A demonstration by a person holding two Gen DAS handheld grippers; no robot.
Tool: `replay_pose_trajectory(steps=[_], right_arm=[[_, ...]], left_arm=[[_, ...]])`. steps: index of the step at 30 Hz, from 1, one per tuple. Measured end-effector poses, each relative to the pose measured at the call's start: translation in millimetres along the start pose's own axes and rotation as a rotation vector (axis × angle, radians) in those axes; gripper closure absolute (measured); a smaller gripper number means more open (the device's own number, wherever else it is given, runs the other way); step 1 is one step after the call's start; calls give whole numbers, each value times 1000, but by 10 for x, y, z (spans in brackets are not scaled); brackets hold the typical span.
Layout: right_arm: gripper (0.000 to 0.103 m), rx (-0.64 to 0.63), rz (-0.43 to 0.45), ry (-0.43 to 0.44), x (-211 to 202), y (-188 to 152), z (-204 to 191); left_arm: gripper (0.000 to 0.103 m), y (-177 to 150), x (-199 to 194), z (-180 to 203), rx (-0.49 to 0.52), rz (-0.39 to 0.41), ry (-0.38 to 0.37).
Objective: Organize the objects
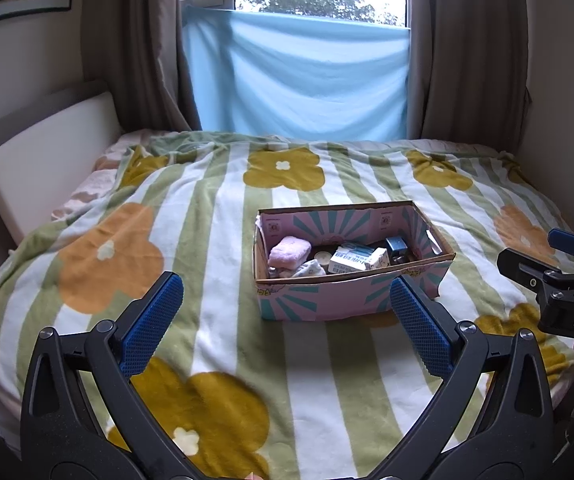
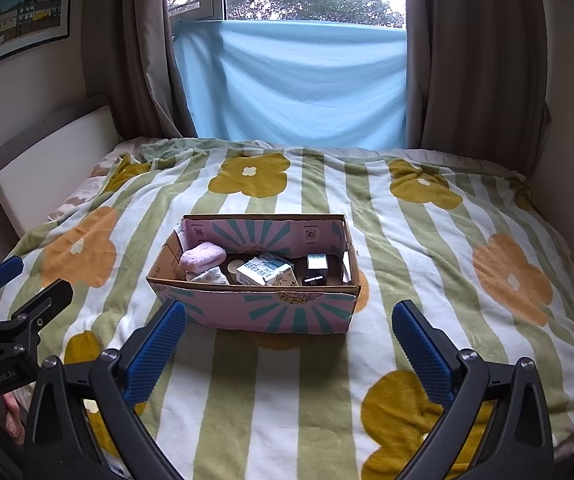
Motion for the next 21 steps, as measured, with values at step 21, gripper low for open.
replay_pose_trajectory(steps=[21], right_arm=[[1, -3, -2, 5, 14, -19, 8]], left_arm=[[0, 55, -78, 80, 24, 55, -7]])
Point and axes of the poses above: each gripper's, at about its wrist camera, not at the fingertips, and x roughly the way its jaws point, z to its right, y to its top, the point moved 9 cm from there along x, roughly the way its jaws point, and after that the axes turned 4 degrees about x, right-handed, at the moved point
